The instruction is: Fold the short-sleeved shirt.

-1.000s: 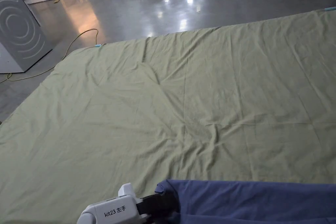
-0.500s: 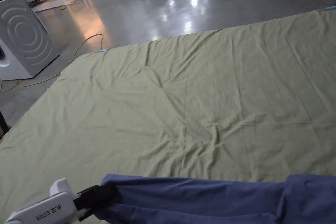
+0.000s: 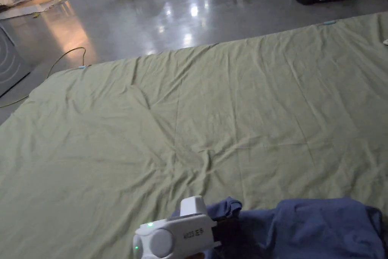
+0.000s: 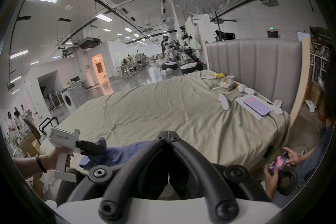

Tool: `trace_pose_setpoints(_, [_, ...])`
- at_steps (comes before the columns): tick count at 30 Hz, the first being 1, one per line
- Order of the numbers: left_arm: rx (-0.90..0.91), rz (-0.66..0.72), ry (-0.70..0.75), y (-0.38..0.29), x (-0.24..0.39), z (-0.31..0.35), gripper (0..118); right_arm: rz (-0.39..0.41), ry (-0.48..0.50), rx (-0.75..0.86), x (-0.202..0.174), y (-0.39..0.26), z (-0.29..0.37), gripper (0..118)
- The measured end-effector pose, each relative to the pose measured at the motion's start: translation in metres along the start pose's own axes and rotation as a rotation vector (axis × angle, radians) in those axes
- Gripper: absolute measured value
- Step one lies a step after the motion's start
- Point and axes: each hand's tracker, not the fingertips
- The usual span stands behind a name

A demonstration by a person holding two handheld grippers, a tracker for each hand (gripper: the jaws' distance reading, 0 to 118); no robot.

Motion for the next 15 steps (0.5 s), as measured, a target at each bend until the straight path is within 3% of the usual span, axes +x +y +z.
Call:
trace_pose_setpoints(4, [0.001, -0.029, -0.024, -0.003, 0.011, -0.018, 77, -0.019, -0.071, -0.047, 0.025, -0.014, 0.014, 0])
trace_pose_setpoints(8, [0.141, 0.001, -0.049, 0.010, 0.011, 0.028, 82, -0.057, -0.110, -0.080, 0.042, -0.027, 0.020, 0])
trace_pose_setpoints(12, [0.230, 0.104, 0.038, 0.006, -0.007, 0.061, 77, -0.117, -0.102, -0.083, 0.048, -0.030, 0.020, 0])
trace_pose_setpoints(13, [0.243, 0.127, 0.026, 0.002, -0.014, 0.061, 60, -0.120, -0.099, -0.082, 0.047, -0.030, 0.019, 0])
trace_pose_setpoints(15, [0.197, 0.182, -0.001, -0.007, -0.023, 0.050, 7, -0.120, -0.090, -0.075, 0.044, -0.028, 0.018, 0])
